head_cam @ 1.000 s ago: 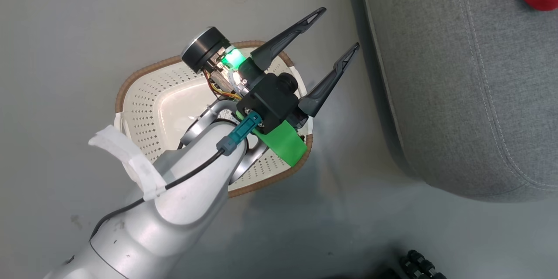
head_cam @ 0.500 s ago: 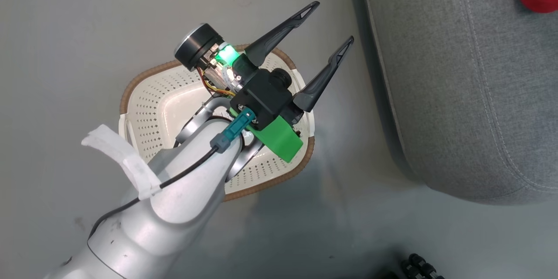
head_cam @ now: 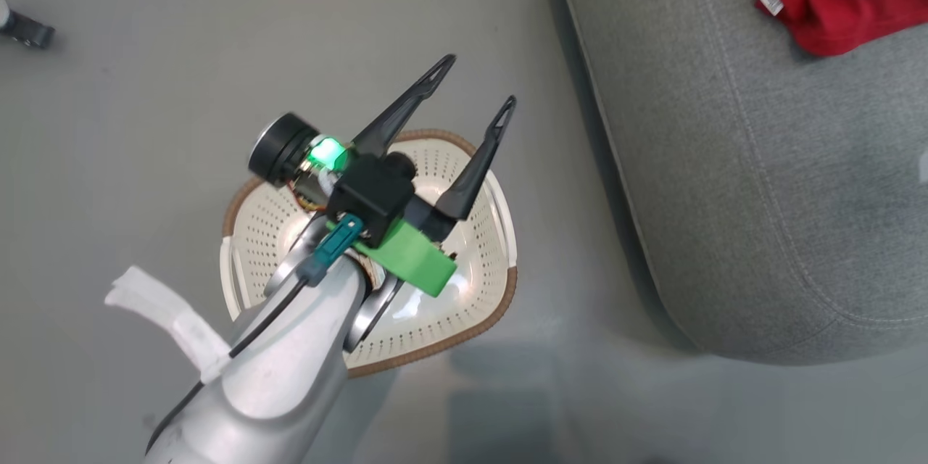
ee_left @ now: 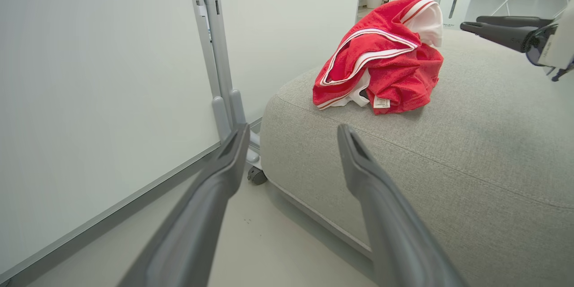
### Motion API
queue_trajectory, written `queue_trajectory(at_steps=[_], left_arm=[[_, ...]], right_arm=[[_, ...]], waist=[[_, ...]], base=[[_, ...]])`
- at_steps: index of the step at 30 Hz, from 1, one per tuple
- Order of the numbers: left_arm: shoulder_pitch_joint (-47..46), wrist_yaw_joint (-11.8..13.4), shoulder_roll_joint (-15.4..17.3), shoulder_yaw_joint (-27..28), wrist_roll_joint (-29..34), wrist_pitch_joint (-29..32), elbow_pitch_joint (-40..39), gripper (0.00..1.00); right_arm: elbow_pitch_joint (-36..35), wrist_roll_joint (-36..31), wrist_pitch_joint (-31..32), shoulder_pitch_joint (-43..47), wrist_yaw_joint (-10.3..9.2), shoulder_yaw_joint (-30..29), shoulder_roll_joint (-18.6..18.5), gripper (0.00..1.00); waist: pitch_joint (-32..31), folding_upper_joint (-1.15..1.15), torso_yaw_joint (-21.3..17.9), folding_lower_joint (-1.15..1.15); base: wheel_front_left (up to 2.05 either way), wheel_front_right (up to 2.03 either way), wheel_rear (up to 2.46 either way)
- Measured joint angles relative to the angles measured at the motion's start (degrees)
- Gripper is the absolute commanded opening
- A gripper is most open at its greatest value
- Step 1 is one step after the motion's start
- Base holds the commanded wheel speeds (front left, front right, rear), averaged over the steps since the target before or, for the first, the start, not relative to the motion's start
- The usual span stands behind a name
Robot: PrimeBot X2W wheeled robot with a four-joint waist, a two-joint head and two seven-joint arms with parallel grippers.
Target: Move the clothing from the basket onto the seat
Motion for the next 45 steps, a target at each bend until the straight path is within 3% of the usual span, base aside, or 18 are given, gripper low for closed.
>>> queue_trajectory(at_steps=[10,27,45], left_arm=[[9.8,1.3,0.2,8.6,-1.2,0.0,-1.3,1.0],[22.8,1.2,-1.8,24.3,-0.4,0.0,-1.9,1.0],[30.5,0.2,-3.6,30.5,2.7,0.0,-2.5,1.0]], right_arm=[[-9.7,0.6,0.0,9.3,0.0,5.6,5.0,1.0],[-15.2,0.4,0.0,18.9,0.0,12.9,12.4,1.0],[-17.9,-1.4,0.0,29.9,0.0,13.4,15.4,1.0]], waist=[[-8.3,0.0,1.4,0.0],[-18.5,0.0,8.9,0.0],[-25.8,0.0,10.6,-0.01]], base=[[0.0,0.0,0.0],[0.0,0.0,0.0],[0.0,0.0,0.0]])
